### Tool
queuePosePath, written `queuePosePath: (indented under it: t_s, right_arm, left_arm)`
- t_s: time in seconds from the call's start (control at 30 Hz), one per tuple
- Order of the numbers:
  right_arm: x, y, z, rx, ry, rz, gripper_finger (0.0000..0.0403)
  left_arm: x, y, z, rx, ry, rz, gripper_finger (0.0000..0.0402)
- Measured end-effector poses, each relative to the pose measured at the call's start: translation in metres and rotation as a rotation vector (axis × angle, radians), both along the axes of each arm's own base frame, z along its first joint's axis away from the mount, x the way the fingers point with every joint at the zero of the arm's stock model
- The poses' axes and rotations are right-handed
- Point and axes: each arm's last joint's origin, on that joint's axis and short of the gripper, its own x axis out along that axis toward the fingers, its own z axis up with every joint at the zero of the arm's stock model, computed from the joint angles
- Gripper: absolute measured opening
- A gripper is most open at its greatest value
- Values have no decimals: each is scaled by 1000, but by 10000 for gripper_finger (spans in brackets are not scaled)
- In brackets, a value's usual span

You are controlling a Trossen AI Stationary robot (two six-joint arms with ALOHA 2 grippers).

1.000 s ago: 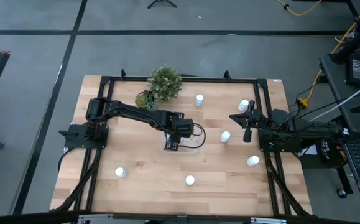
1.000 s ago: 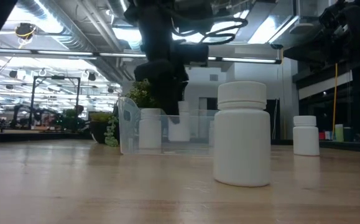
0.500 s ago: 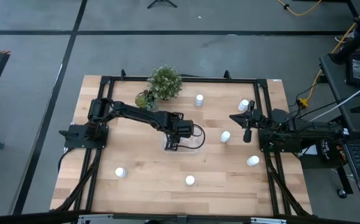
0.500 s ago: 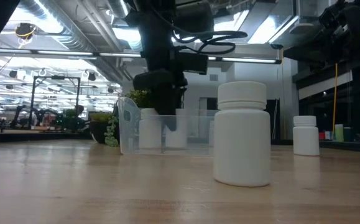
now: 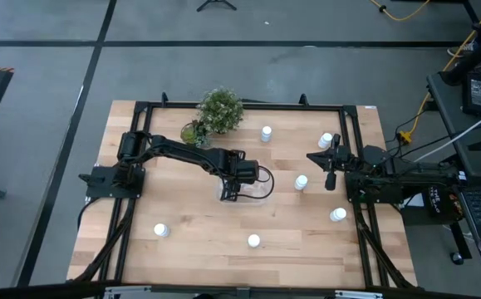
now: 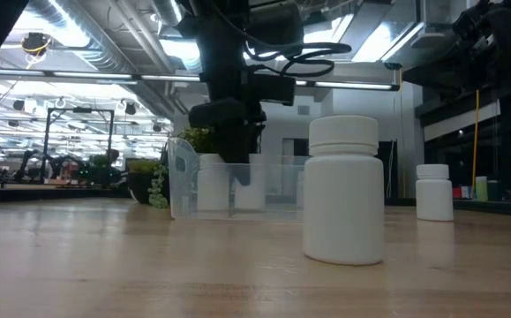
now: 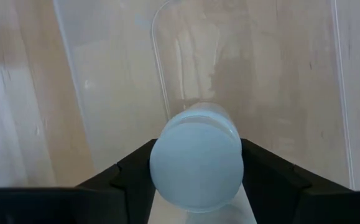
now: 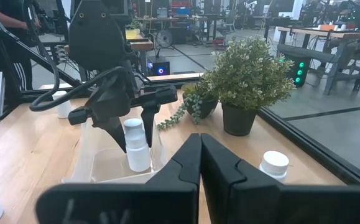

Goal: Pick and place pill bottles into a basket
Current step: Put the pill bottle into the bin

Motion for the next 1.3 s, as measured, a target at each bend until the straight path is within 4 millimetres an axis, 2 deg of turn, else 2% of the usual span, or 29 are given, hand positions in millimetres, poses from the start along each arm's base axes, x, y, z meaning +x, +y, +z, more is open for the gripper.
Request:
queuePosePath:
  t_s: [0.2, 0.5, 0.83, 1.07, 1.3]
  right_arm:
    - [0, 0, 0, 0, 0, 0, 12]
    - [0, 0, 0, 0, 0, 0, 12]
    - [0, 0, 0, 0, 0, 0, 12]
    - [0, 0, 0, 0, 0, 0, 12]
    - [0, 0, 0, 0, 0, 0, 12]
  left_arm:
    - [0, 0, 0, -1, 2, -11, 206]
    - [0, 0, 0, 0, 3, -13, 173]
    - [0, 0, 0, 4, 3, -12, 240]
    - [-2, 0, 2, 3, 18, -12, 241]
    - [-6, -1, 16, 6, -16, -13, 239]
